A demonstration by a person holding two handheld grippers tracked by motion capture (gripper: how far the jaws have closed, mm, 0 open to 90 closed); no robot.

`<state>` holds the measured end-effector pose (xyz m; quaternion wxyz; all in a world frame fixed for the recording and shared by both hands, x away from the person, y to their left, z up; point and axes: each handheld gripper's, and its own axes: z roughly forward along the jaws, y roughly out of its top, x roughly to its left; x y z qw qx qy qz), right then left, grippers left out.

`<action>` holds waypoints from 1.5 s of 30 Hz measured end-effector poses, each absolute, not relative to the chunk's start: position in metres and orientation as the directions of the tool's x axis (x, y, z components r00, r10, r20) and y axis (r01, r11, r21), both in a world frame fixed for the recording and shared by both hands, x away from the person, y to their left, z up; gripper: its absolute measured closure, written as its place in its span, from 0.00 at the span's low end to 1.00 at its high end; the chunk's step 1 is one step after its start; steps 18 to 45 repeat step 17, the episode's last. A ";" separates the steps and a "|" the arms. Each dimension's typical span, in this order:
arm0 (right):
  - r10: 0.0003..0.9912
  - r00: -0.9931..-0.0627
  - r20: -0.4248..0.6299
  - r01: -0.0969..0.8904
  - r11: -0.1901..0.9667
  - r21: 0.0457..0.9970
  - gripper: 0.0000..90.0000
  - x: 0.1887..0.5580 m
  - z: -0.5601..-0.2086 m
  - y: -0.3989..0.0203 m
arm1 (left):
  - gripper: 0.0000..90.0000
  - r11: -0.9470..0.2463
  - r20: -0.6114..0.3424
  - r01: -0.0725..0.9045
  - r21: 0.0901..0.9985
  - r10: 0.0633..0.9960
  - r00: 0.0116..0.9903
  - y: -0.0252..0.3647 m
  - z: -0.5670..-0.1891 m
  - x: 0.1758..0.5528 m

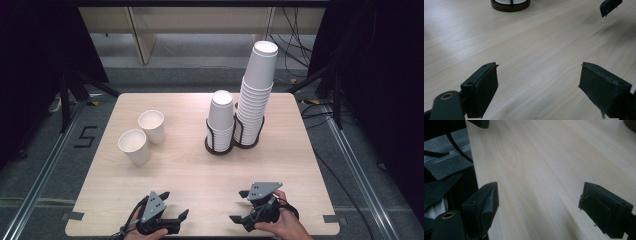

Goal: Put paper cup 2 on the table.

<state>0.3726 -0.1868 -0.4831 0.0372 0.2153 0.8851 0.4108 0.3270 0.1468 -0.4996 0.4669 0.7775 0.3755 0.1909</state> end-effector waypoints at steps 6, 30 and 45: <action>0.389 -0.915 0.103 0.335 0.595 0.731 0.18 0.366 -0.486 -0.185 | 0.16 -0.323 0.004 0.368 0.872 0.756 0.654 0.147 -0.501 0.331; 0.395 -0.912 0.113 0.348 0.596 0.723 0.18 0.366 -0.488 -0.184 | 0.16 -0.310 -0.002 0.374 0.874 0.767 0.641 0.153 -0.501 0.338; 0.395 -0.912 0.113 0.348 0.596 0.723 0.18 0.366 -0.488 -0.184 | 0.16 -0.310 -0.002 0.374 0.874 0.767 0.641 0.153 -0.501 0.338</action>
